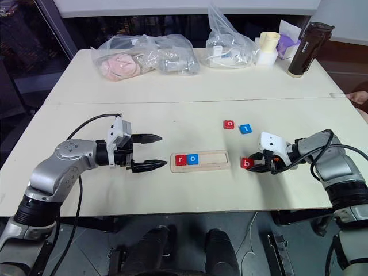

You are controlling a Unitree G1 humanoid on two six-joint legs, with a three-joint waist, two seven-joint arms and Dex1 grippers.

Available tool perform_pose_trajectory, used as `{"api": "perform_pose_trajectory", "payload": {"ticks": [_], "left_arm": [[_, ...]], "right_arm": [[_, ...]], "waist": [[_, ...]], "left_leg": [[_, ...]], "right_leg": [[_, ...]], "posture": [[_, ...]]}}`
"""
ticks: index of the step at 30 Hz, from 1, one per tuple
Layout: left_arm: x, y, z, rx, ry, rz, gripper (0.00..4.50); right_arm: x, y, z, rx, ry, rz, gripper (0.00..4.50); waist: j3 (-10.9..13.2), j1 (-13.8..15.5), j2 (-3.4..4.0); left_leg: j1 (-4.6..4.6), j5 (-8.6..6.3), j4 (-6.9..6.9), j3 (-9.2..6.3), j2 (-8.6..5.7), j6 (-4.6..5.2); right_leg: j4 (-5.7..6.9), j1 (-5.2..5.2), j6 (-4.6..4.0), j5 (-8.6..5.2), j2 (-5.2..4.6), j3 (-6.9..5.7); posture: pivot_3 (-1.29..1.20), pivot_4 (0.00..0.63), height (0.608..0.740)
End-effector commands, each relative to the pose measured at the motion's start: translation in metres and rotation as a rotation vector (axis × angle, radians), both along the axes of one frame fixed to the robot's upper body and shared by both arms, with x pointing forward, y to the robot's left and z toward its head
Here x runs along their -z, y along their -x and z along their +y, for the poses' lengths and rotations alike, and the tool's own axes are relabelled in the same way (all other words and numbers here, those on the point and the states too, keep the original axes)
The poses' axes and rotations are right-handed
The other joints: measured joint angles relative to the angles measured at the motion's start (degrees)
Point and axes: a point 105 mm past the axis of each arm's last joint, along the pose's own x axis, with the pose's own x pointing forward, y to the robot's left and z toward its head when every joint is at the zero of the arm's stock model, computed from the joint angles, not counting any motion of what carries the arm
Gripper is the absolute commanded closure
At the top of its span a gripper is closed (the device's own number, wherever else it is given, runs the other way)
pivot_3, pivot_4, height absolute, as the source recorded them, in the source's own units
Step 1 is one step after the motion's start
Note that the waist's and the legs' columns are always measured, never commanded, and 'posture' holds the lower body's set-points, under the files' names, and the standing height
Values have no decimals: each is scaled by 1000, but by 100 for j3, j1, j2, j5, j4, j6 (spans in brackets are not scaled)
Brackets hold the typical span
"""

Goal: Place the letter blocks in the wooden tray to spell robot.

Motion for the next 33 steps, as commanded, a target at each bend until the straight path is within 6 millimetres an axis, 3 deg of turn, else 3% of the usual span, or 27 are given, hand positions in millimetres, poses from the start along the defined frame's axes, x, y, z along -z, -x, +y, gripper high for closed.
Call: {"api": "perform_pose_trajectory", "payload": {"ticks": [1, 6, 11, 17, 27, 33], "left_arm": [[-12, 2, 1, 9, 6, -52, 0], [-12, 2, 0, 9, 7, -51, 0], [-12, 3, -1, 6, 11, -54, 0], [-12, 5, -2, 2, 17, -53, 0], [-13, 8, -5, -6, 31, -51, 0], [-12, 8, -4, -14, 33, -47, 0]], "right_arm": [[-32, -4, 28, -72, -65, -93, 3381], [-44, 2, 64, -191, -73, -126, 3381], [-31, 3, 92, -248, -65, -114, 3381], [-21, -2, 104, -268, -38, -129, 3381], [-16, -19, 106, -238, -37, -138, 3381], [-14, -20, 107, -245, -37, -128, 3381]], "waist": [[0, -2, 1], [0, 11, 1], [0, 18, 0], [0, 11, 0], [0, 8, 0], [0, 9, 0]], "left_leg": [[0, 0, 0, 0, 0, 0], [-3, 0, 2, 0, 0, 0], [-3, 0, 8, -1, 0, 0], [-8, 0, 16, -1, -3, 0], [-7, 0, 23, -1, -1, 0], [-7, 0, 28, -1, -2, 0]], "right_leg": [[1, -1, 0, 0, 0, 1], [4, -5, 0, 0, 0, 2], [4, -2, 0, 0, -1, 2], [4, -4, 2, 2, -1, 1], [13, -4, -1, 4, 15, 2], [13, -2, 0, 5, 17, 2]], "posture": [[0, 150, 725], [0, 150, 725], [0, 150, 725], [0, 150, 725], [0, 150, 725], [0, 150, 725]]}}
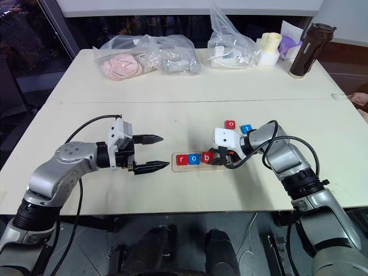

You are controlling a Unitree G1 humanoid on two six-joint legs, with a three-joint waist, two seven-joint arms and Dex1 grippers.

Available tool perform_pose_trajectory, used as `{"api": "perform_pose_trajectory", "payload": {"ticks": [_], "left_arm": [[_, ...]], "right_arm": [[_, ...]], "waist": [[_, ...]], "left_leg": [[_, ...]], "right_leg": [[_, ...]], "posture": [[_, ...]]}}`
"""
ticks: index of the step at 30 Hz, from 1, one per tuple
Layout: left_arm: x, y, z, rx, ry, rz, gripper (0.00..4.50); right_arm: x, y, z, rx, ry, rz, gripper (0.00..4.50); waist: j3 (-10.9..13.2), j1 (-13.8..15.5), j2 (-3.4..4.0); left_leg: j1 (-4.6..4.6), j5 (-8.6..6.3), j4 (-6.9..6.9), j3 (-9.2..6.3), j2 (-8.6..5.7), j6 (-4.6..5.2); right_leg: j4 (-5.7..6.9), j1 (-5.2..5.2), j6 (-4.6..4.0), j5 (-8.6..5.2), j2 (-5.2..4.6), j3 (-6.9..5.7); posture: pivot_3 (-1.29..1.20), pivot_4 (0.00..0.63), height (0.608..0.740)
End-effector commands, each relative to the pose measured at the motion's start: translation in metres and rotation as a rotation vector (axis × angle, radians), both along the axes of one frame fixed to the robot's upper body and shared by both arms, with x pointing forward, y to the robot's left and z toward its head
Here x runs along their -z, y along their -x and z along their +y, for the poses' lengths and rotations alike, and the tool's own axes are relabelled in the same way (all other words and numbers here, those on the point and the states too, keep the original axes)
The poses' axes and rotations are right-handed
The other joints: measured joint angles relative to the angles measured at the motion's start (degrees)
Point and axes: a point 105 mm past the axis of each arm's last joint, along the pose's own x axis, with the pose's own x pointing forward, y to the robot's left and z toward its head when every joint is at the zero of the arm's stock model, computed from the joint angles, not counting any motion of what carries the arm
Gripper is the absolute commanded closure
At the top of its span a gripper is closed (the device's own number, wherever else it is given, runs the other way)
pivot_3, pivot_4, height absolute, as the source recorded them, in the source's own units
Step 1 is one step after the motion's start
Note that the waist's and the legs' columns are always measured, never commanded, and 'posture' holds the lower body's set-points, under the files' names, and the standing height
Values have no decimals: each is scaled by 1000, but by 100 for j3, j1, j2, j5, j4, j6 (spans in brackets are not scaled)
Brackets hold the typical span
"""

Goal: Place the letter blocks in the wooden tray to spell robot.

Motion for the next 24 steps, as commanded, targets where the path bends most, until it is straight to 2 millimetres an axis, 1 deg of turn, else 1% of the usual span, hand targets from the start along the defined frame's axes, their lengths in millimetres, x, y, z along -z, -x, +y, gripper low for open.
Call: {"api": "perform_pose_trajectory", "payload": {"ticks": [1, 13, 15, 19, 20, 24], "left_arm": [[-11, 1, 1, -2, 19, -45, 0], [-11, 0, 0, -7, 22, -46, 0], [-11, -1, -1, -7, 23, -47, 0], [-11, -1, -1, -8, 24, -48, 0], [-11, -1, -1, -8, 25, -47, 0], [-11, -1, -2, -8, 27, -48, 0]], "right_arm": [[-10, -2, 4, -18, -12, -30, 3381], [-12, -2, 8, -35, -9, -29, 3381], [-14, -3, 8, -35, -11, -31, 2334], [-16, -4, 7, -33, -7, -35, 401], [-16, -4, 6, -32, -5, -38, 28], [-24, -9, 5, -14, -18, -66, 28]], "waist": [[0, -1, 0], [0, -2, 0], [0, -2, 0], [0, 0, 0], [0, 0, 0], [0, -2, 0]], "left_leg": [[0, 0, 2, 0, 0, 0], [0, 0, 8, 0, 1, 0], [0, 0, 8, 0, 1, 0], [0, 0, 9, 0, 1, 0], [0, 0, 9, 0, 1, 0], [0, 0, 9, 0, 1, 0]], "right_leg": [[1, 0, 0, 0, 0, 0], [4, 1, 0, 2, 1, 0], [4, 1, 0, 2, 1, 0], [4, 2, 1, 3, 1, 0], [4, 2, 1, 3, 1, 0], [4, 2, 1, 3, 1, 0]], "posture": [[0, 150, 725], [0, 150, 725], [0, 150, 725], [0, 150, 725], [0, 150, 725], [0, 150, 725]]}}
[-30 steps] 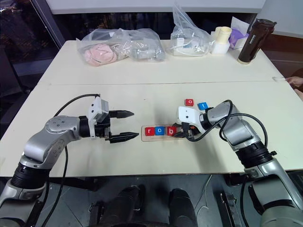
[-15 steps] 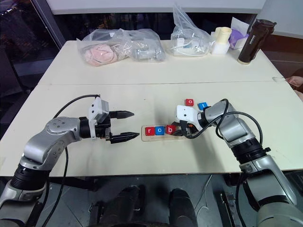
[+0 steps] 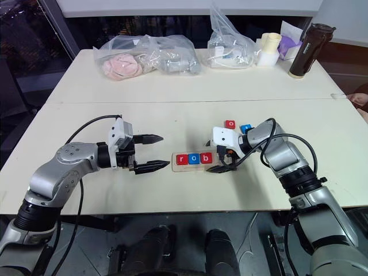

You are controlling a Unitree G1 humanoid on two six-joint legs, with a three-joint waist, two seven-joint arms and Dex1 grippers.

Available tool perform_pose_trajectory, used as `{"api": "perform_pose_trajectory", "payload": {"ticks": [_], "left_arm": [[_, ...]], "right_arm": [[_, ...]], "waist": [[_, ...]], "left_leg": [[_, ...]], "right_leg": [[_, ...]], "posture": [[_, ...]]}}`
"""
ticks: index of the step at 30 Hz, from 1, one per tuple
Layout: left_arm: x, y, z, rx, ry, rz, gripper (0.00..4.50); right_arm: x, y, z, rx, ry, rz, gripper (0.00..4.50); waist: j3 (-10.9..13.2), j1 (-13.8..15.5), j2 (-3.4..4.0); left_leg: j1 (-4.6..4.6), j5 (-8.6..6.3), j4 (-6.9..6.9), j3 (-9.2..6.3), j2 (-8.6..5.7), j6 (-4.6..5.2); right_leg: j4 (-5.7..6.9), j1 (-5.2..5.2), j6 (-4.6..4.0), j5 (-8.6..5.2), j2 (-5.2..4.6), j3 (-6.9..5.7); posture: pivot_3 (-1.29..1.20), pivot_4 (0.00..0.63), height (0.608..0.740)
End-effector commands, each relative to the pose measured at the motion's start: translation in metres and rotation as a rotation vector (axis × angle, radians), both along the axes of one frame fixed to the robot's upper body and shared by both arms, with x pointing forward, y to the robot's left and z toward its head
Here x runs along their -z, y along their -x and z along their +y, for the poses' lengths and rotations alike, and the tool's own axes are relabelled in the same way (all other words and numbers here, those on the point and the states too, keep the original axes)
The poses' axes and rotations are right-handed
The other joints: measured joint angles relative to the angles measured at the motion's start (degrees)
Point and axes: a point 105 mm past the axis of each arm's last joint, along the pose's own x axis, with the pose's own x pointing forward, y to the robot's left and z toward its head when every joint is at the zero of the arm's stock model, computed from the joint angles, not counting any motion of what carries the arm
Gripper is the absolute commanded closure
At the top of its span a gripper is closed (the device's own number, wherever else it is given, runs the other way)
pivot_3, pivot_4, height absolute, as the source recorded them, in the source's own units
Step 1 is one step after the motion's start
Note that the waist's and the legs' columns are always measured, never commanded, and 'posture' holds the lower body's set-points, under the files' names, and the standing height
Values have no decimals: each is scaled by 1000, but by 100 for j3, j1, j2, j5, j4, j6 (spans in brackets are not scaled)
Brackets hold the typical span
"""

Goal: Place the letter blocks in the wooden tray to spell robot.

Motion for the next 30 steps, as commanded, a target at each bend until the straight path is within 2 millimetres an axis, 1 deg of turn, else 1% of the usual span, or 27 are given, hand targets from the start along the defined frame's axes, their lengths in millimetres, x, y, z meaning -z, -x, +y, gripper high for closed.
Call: {"api": "perform_pose_trajectory", "payload": {"ticks": [1, 6, 10, 13, 20, 30], "left_arm": [[-11, 0, -1, 3, 19, -47, 0], [-11, 0, -2, 6, 21, -47, 0], [-11, 0, -2, 9, 21, -47, 0], [-11, 0, -1, 11, 20, -46, 0], [-12, -1, -1, 13, 17, -49, 0], [-14, -1, -1, 13, 15, -53, 0]], "right_arm": [[-23, -9, 0, 16, -30, -77, 28], [-33, -15, -11, 51, -28, -118, 28], [-40, -27, -31, 125, 7, -188, 28], [-37, -32, -41, 158, 27, -202, 28], [-25, -31, -36, 152, 13, -186, 28], [-14, -27, -25, 119, 15, -168, 28]], "waist": [[0, 0, 0], [0, 7, 0], [0, 4, 0], [0, 1, 0], [0, -14, 0], [0, -2, 0]], "left_leg": [[0, 0, 0, 0, 0, 0], [0, 0, 0, 0, 0, 0], [0, 0, 3, 0, -1, 0], [0, 0, 3, 0, 0, 0], [0, 0, 2, 0, 2, 0], [0, 0, 7, 0, 1, 0]], "right_leg": [[0, 0, 0, 0, 0, 0], [0, 0, 0, 1, 0, 0], [0, 1, 0, 1, 0, 0], [0, 1, -1, 1, 0, 0], [1, 0, -1, 2, 3, 1], [1, 2, 0, 3, 3, 1]], "posture": [[0, 150, 725], [0, 150, 725], [0, 150, 725], [0, 150, 725], [0, 150, 725], [0, 150, 725]]}}
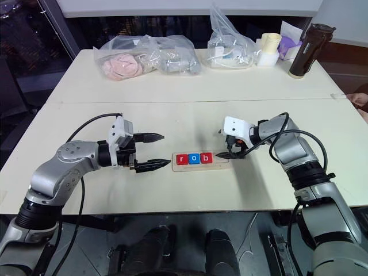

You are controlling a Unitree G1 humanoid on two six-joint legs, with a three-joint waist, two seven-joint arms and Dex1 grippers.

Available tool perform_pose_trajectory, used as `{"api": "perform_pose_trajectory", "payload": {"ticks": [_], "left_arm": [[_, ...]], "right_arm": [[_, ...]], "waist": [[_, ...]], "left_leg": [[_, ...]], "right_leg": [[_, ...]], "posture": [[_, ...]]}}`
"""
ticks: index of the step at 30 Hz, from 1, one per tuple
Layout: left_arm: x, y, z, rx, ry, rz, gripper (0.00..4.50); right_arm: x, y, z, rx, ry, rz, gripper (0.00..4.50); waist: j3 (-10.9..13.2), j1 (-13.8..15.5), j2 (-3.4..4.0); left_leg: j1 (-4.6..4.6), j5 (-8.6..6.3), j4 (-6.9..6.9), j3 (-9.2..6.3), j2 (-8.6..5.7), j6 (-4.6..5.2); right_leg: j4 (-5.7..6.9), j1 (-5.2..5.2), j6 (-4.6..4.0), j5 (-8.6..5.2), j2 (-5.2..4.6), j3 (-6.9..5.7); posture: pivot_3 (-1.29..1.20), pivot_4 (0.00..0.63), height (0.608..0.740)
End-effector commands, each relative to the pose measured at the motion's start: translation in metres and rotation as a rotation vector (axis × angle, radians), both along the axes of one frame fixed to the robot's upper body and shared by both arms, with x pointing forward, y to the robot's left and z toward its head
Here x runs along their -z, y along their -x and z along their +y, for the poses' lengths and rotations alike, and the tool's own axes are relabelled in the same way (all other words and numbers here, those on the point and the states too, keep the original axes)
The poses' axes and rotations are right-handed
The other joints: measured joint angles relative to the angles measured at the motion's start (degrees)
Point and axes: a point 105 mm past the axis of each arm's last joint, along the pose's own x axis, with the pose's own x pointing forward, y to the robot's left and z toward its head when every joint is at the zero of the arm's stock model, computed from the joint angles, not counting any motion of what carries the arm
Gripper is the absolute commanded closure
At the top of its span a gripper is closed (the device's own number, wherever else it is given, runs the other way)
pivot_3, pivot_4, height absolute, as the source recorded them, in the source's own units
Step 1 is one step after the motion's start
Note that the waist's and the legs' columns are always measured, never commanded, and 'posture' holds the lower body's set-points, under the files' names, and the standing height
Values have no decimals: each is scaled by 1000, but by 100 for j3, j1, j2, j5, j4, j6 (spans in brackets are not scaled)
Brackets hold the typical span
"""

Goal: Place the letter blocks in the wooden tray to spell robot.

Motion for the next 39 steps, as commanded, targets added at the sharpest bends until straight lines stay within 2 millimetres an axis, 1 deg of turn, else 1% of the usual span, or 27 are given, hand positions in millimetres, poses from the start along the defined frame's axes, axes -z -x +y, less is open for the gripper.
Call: {"api": "perform_pose_trajectory", "payload": {"ticks": [1, 5, 16, 21, 24, 26, 27, 29, 31, 33, 35, 37, 39], "left_arm": [[-10, 0, 1, 5, 9, -43, 0], [-10, 1, 1, 6, 9, -43, 0], [-10, 1, 1, 4, 10, -40, 0], [-9, 1, 0, 1, 12, -40, 0], [-9, 1, -1, 1, 14, -38, 0], [-9, 1, -1, 1, 15, -38, 0], [-9, 1, -1, 1, 15, -39, 0], [-9, 1, -1, 1, 15, -39, 0], [-9, 1, -1, 0, 17, -40, 0], [-9, 1, -1, 0, 20, -39, 0], [-9, 1, -1, 2, 21, -40, 0], [-8, 1, -2, 3, 21, -40, 0], [-8, 0, -3, 4, 23, -40, 0]], "right_arm": [[-3, 2, 9, -37, 0, -29, 28], [-1, 4, 14, -52, -2, -27, 28], [-3, 6, 31, -85, -30, -29, 28], [-5, 5, 32, -86, -31, -32, 28], [-6, 4, 28, -80, -15, -46, 28], [-13, 0, 20, -50, -13, -69, 28], [-19, -3, 16, -31, -19, -87, 28], [-26, -5, 11, -12, -26, -104, 28], [-45, -10, 5, 45, -89, -144, 28], [-63, -18, -2, 134, -162, -188, 28], [-73, -29, -7, 242, -225, -231, 28], [-78, -41, -13, 357, -264, -268, 28], [-82, -54, -21, 511, -308, -298, 28]], "waist": [[0, -3, 0], [0, -10, 0], [0, -7, 0], [0, -5, 0], [0, -5, 0], [0, -3, 0], [0, 0, 0], [0, 2, 0], [0, -1, 0], [0, -1, 0], [0, -7, 0], [0, -14, 0], [0, -16, 1]], "left_leg": [[0, 0, 0, 0, 0, 0], [0, 0, -1, 0, 0, 0], [0, 0, 0, 0, 0, 0], [0, 0, 2, 0, 0, 0], [0, 0, 1, 0, 0, 0], [0, 0, 1, 0, 0, 0], [0, 0, 2, 0, 0, 0], [0, 0, 2, 0, 0, 0], [0, 0, 2, 0, 0, 0], [0, 0, 1, 0, 0, 0], [0, 0, 1, 0, 1, 0], [0, 0, 0, 0, 1, 0], [0, 0, -3, 0, 3, 0]], "right_leg": [[0, 0, 0, 0, 0, 0], [0, 0, 0, 0, 0, 0], [0, 0, 0, 1, 1, 0], [0, 0, 1, 1, 1, 0], [0, 0, 1, 1, 2, 0], [0, 0, 1, 1, 1, 0], [0, 0, 0, 2, 1, 0], [0, 0, 0, 2, 1, 0], [0, 0, 0, 2, 1, 0], [0, 0, 0, 2, 1, 0], [1, -1, 0, 2, 1, 1], [1, -2, -2, 3, 1, 2], [1, -4, -3, 3, 1, 3]], "posture": [[0, 150, 725], [0, 150, 725], [0, 150, 725], [0, 150, 725], [0, 150, 725], [0, 150, 725], [0, 150, 725], [0, 150, 725], [0, 150, 725], [0, 150, 725], [0, 150, 725], [0, 150, 725], [0, 150, 725]]}}
